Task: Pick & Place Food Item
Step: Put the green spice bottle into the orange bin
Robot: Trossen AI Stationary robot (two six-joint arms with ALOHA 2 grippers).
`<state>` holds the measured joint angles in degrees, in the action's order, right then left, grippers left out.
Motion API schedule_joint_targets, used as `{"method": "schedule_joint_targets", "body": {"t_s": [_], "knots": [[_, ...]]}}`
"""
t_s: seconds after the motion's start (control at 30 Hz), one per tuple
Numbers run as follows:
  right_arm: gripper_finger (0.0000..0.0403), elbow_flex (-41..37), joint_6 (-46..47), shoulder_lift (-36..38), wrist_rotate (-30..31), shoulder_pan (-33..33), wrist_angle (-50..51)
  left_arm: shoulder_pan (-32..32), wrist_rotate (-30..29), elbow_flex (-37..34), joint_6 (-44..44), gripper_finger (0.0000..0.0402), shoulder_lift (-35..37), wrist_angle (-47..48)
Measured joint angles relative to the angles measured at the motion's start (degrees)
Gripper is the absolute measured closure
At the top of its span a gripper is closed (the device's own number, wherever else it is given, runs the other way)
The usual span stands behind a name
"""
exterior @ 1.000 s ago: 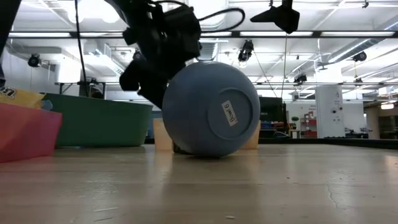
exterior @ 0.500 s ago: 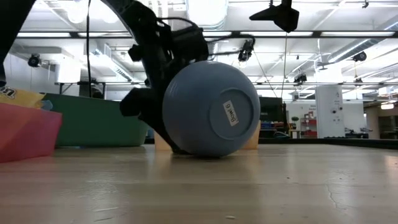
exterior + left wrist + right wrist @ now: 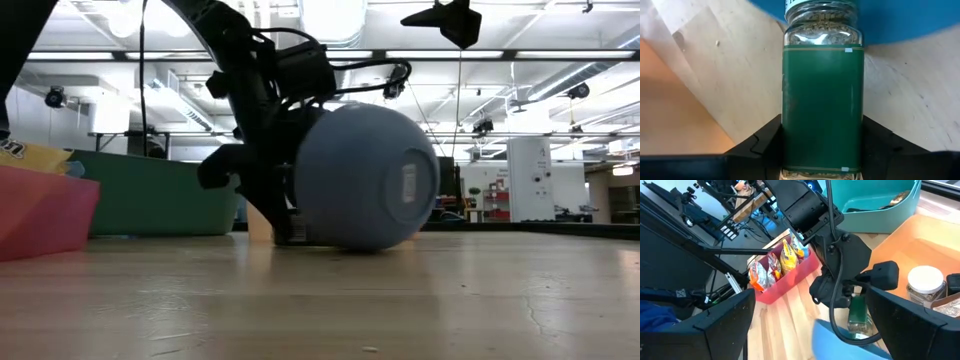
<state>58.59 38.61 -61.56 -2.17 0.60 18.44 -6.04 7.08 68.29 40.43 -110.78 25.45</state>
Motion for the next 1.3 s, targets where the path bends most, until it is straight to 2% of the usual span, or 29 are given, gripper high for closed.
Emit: {"method": "schedule_joint_targets", "body": {"t_s": [0.17,0.4,0.73,0.93,1.13,1.23,1.3], "knots": [[0.0028,0.0,0.2,0.0,0.0,0.0,0.0,0.0,0.0,0.1,-0.6,0.022,0.2,1.8],[0.0028,0.0,1.8,0.0,-0.9,0.0,0.1,-0.1,-0.3,-0.1,-5.6,0.022,2.6,4.1],[0.0028,0.0,1.5,-0.5,0.9,0.0,-0.4,-0.8,-0.1,0.0,-11.2,0.022,11.9,7.4],[0.0028,0.7,2.1,-2.0,4.1,0.0,-0.9,-2.0,2.3,0.0,-19.1,0.022,17.5,7.0],[0.0028,7.3,2.0,-8.7,5.4,0.2,0.4,-3.5,6.6,0.0,-31.4,0.022,23.7,1.9],[0.0028,13.3,4.1,-13.3,6.1,0.5,4.3,-4.2,6.7,0.1,-37.5,0.022,26.7,-1.1],[0.0028,17.9,4.9,-16.0,8.9,0.7,10.6,-4.4,6.7,0.0,-39.7,0.022,28.6,-2.1]]}}
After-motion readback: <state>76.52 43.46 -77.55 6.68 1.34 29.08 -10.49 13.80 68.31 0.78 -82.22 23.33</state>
